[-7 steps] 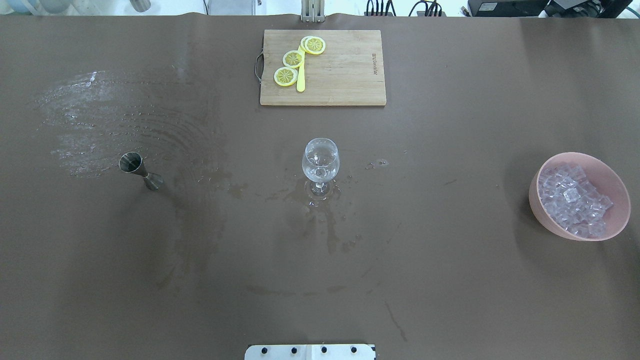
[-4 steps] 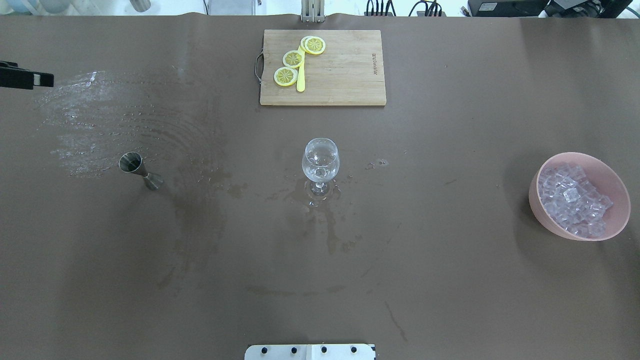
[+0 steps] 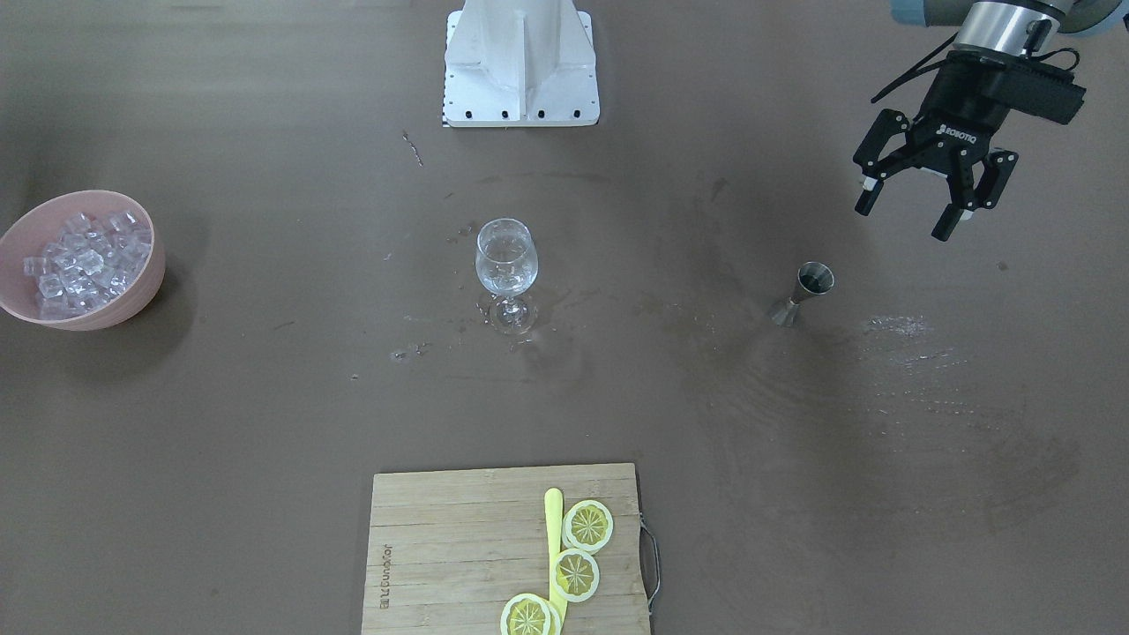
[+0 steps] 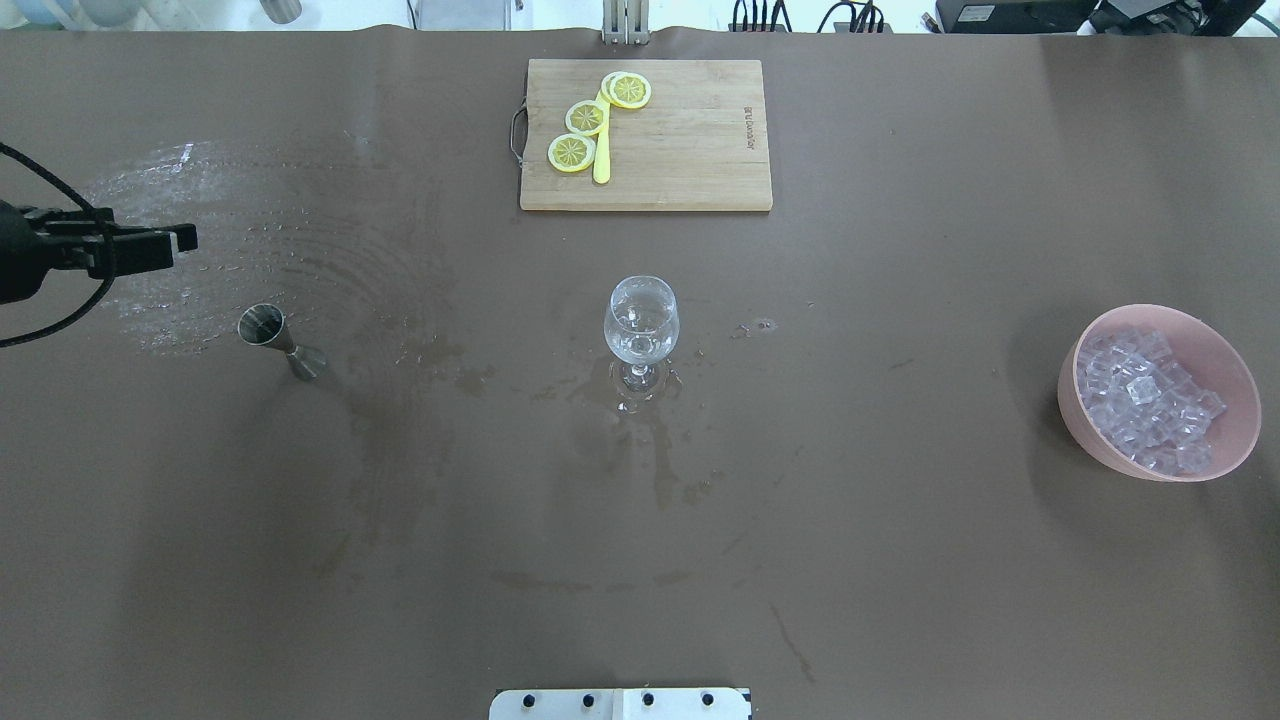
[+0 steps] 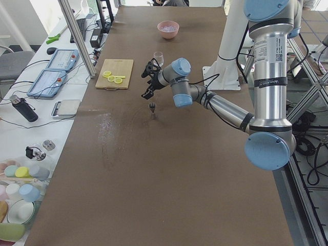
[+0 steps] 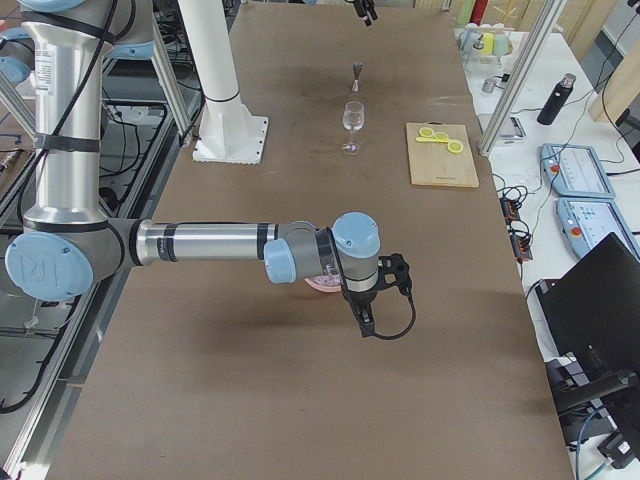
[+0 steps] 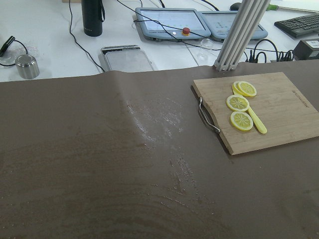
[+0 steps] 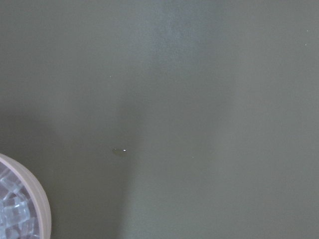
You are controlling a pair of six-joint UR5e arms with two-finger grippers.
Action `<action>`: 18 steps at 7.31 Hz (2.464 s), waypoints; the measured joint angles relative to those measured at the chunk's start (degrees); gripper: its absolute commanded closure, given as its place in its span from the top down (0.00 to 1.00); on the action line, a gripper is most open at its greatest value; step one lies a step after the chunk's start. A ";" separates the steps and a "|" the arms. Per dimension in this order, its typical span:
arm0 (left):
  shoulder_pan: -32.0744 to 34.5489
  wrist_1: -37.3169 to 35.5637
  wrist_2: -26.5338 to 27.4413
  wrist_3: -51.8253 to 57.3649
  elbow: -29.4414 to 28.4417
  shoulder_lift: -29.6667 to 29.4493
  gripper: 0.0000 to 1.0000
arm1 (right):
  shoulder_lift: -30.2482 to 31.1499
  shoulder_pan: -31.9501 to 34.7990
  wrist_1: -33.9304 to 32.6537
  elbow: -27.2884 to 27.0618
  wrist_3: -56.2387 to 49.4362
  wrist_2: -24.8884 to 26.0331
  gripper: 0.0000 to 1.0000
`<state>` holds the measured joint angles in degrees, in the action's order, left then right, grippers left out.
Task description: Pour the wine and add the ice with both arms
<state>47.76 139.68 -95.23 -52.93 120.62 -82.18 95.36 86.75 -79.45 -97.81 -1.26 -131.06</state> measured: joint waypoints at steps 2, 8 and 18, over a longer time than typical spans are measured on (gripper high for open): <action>-6.72 7.06 10.98 -2.07 0.62 6.18 0.99 | 0.02 0.00 0.00 -0.07 0.76 -0.43 1.00; -31.77 11.46 51.17 -7.33 -10.20 2.89 0.98 | 0.01 0.08 0.00 -0.31 0.91 -0.70 1.00; -32.10 14.23 55.50 -7.17 -23.75 -7.45 0.98 | -1.85 0.09 0.00 0.41 1.00 -0.68 1.00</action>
<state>15.66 153.91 -39.73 -60.10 96.87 -89.62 93.51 86.84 -79.45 -97.40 -0.26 -131.75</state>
